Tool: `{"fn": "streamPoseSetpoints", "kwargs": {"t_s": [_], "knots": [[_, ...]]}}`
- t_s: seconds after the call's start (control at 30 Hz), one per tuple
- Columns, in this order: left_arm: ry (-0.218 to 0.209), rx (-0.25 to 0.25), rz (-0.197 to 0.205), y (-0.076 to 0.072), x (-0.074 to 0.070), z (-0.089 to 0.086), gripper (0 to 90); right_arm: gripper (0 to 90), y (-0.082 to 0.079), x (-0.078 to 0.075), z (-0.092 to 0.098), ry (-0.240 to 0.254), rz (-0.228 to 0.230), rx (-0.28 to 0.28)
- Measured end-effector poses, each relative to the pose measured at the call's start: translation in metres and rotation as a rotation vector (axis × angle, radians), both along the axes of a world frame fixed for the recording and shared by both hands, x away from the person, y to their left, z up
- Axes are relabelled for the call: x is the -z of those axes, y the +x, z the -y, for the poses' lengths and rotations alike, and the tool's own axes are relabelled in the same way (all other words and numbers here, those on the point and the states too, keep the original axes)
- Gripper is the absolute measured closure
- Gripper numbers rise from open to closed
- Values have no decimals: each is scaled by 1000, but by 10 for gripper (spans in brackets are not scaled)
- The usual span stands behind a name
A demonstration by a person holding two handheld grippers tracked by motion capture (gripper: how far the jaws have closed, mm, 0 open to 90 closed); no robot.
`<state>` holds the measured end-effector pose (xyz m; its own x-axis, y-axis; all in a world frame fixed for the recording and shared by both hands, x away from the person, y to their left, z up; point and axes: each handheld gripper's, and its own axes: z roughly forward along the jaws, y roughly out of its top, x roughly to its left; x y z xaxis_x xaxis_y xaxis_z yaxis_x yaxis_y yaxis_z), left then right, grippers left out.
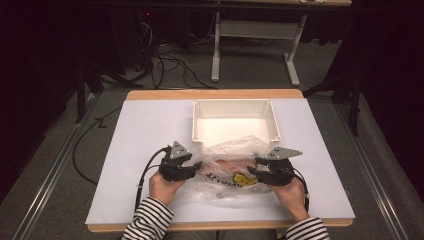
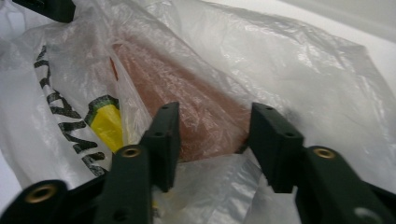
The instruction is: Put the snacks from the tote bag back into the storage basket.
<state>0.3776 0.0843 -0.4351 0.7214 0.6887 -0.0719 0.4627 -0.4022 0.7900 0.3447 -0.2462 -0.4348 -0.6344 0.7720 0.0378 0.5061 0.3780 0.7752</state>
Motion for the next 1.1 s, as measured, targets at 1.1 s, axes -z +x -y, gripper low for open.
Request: {"fn": "streamPoseSetpoints", "kwargs": {"t_s": [1.1], "knots": [[-17, -20, -101, 34, 24, 24, 871, 900, 25, 33, 15, -144, -17, 141]]}}
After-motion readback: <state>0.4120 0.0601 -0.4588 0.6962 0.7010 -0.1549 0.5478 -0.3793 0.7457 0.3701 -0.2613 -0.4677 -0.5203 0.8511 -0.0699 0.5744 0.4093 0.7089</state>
